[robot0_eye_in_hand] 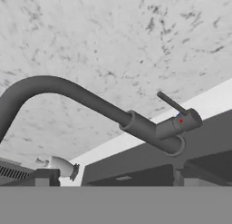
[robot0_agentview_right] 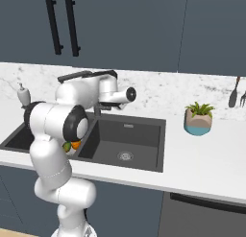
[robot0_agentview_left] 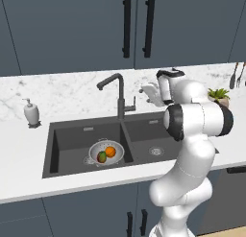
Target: Put the colander in the sink, put the orange, mango in the colander, and turn on the sink faucet and pour water over the colander.
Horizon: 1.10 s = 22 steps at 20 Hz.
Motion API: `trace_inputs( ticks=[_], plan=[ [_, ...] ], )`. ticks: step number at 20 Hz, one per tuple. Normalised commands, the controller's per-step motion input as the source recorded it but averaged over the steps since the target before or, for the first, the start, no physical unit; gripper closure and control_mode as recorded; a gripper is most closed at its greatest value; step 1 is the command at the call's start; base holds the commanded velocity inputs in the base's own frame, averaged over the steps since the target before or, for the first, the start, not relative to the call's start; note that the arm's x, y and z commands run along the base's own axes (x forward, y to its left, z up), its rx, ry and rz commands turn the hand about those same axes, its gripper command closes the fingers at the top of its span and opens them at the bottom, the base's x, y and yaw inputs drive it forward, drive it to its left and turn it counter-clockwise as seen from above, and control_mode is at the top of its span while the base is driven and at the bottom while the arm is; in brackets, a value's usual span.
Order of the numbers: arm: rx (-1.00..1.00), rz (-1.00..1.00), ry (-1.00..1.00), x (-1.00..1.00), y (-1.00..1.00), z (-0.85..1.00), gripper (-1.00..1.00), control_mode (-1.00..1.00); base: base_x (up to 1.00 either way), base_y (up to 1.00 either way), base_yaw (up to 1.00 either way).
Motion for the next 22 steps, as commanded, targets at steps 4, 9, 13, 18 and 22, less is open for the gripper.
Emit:
trace_inputs(
  ticks=[4,9,13,18,22],
  plan=[
    [-0.02,0.00,0.09,0.00,-0.48,-0.30,-1.00,-1.00,0.00,0.00,0.00],
    [0.00,0.00,0.01,0.00,0.00,-0.63,-1.00,-1.00,0.00,0.00,0.00],
    [0.00,0.00,-0.02,0.00,0.01,-0.60,-1.00,-1.00,0.00,0.00,0.00],
    [0.00,0.00,-0.06,0.23,0.00,-0.41,-1.00,-1.00,0.00,0.00,0.00],
    [0.00,0.00,-0.05,0.36,0.07,-0.13,-1.00,-1.00,0.00,0.00,0.00]
  ],
)
